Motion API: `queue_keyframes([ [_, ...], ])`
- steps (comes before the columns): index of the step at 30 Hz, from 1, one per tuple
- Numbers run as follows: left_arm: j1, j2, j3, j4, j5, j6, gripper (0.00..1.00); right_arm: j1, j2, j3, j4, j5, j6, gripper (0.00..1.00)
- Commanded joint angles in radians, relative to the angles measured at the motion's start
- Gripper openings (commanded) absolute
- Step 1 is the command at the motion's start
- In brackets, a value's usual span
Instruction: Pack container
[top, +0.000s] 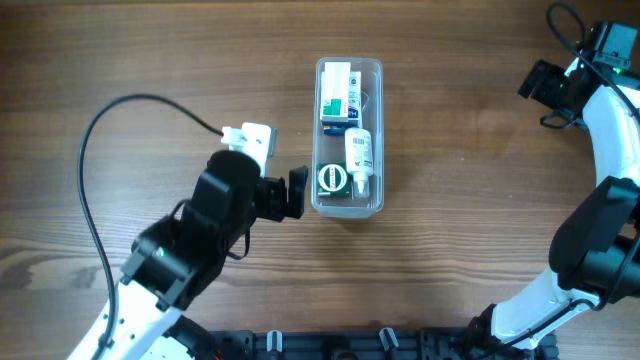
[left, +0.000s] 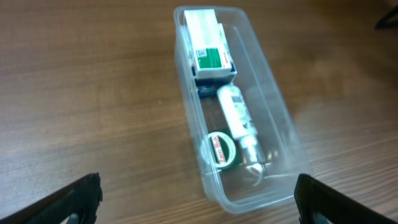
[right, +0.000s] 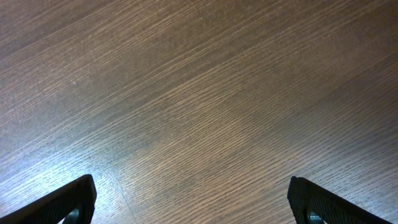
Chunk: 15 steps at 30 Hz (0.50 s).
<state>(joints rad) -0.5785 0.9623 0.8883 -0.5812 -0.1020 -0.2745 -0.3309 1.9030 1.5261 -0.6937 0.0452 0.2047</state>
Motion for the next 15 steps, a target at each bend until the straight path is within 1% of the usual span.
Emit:
queue_keyframes([
  [1,0.074,-0.148,-0.286,0.259,0.076,0.140,1.00,-0.002,0.014,-0.005,0.002,0.003,0.011,1.00],
  [3,0.128,-0.226,-0.432,0.415,0.114,0.141,1.00,-0.002,0.014,-0.005,0.002,0.003,0.011,1.00],
  [5,0.198,-0.335,-0.604,0.618,0.161,0.140,1.00,-0.002,0.014,-0.005,0.002,0.003,0.011,1.00],
  [6,0.217,-0.367,-0.650,0.671,0.175,0.140,1.00,-0.002,0.014,-0.005,0.002,0.003,0.011,1.00],
  [7,0.248,-0.439,-0.738,0.758,0.193,0.140,1.00,-0.002,0.014,-0.005,0.002,0.003,0.012,1.00],
  [9,0.269,-0.521,-0.812,0.798,0.192,0.141,1.00,-0.002,0.014,-0.005,0.002,0.003,0.012,1.00],
  [11,0.291,-0.595,-0.853,0.799,0.191,0.141,1.00,-0.002,0.014,-0.005,0.002,0.003,0.011,1.00],
  [15,0.348,-0.697,-0.882,0.775,0.192,0.140,1.00,-0.002,0.014,-0.005,0.002,0.003,0.011,1.00],
])
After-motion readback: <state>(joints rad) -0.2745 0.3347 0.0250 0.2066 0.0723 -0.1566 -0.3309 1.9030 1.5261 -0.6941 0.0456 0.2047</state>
